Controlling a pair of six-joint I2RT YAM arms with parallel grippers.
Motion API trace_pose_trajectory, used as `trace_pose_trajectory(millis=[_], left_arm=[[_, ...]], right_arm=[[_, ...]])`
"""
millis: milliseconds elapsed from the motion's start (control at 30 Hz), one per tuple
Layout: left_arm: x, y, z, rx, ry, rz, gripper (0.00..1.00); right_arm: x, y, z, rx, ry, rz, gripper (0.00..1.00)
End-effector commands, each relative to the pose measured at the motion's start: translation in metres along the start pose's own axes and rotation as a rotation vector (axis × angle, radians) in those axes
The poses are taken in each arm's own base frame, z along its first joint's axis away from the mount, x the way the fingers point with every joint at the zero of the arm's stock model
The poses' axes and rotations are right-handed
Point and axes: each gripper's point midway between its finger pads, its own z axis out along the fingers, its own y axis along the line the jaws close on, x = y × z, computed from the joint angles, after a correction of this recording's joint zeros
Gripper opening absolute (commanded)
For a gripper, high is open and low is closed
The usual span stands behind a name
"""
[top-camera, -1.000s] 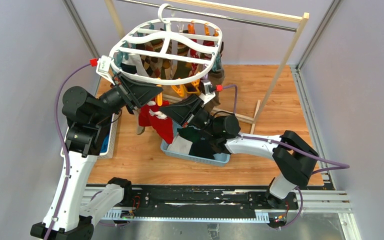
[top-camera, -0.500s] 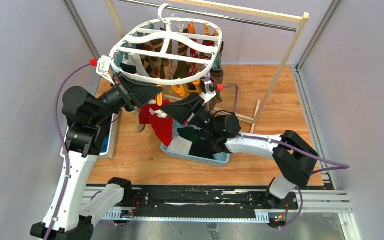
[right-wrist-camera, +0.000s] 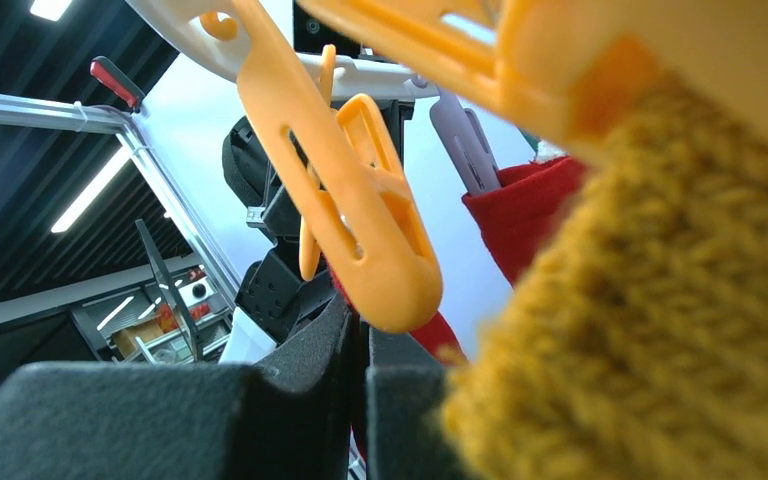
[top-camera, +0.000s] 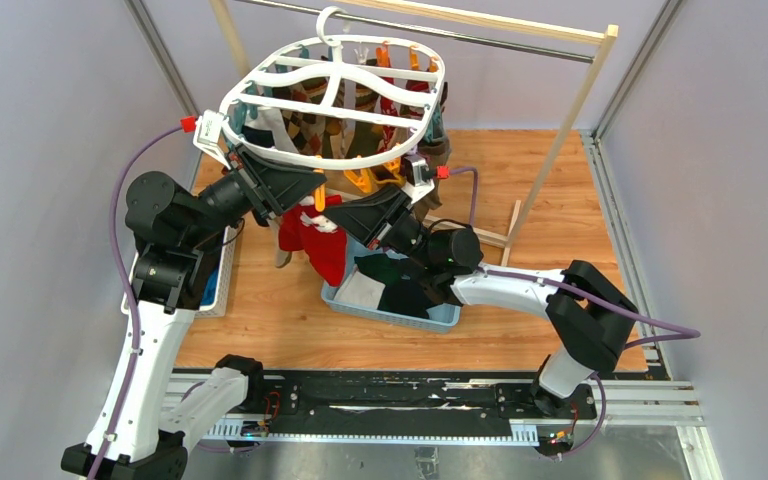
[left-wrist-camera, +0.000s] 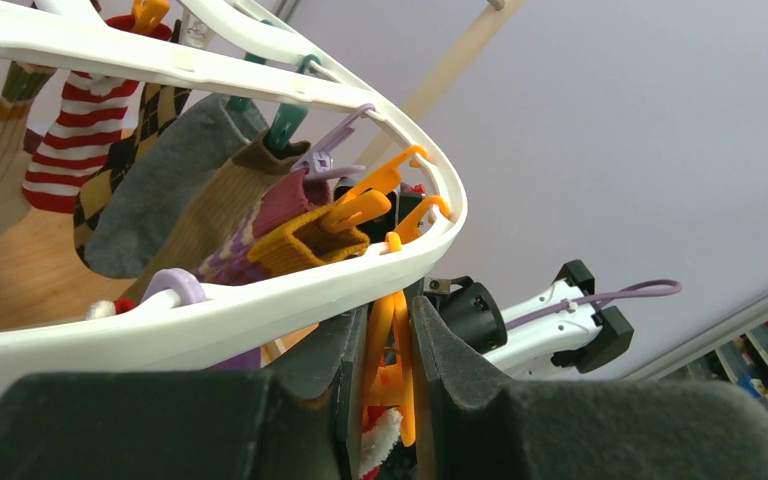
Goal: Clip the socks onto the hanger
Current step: Clamp the sock onto the hanger.
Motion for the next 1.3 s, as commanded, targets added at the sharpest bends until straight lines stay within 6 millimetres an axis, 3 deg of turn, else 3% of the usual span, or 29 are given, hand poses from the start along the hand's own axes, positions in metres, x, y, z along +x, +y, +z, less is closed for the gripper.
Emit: trace_pose_trajectory(millis=[0,367,567,733,833,1133,1267], left_arm=[[-0.001,-0.024,-0.005,0.075,0.021,0.034,0.00],[-0.002,-0.023,-0.005,0.073,0.019,0.036,0.00],[-0.003,-0.023,-0.005,0.066,0.012,0.046,0.05],[-0.005,-0.022,-0.006,0.054,0.004,0.063,0.29],[-0.006,-0.021,-0.007,0.039,-0.006,0.072,0.37],[-0.005,-0.018,-0.012,-0.002,-0.001,0.093,0.80],[0.003,-0.016,-0.020,-0.037,0.025,0.106,0.90]], right_arm=[[-0.028,0.025,0.010,-0.084,-0.083,-0.023,0.00],[-0.038,0.025,0.011,-0.067,-0.131,-0.045,0.00],[-0.041,0.024,0.016,-0.070,-0.144,-0.034,0.00],[-0.040,0.026,0.018,-0.082,-0.137,-0.027,0.00],[-0.040,0.028,0.018,-0.085,-0.136,-0.024,0.00],[-0.033,0.022,0.016,-0.078,-0.117,-0.010,0.00],[-0.034,0.020,0.015,-0.066,-0.127,-0.016,0.04]])
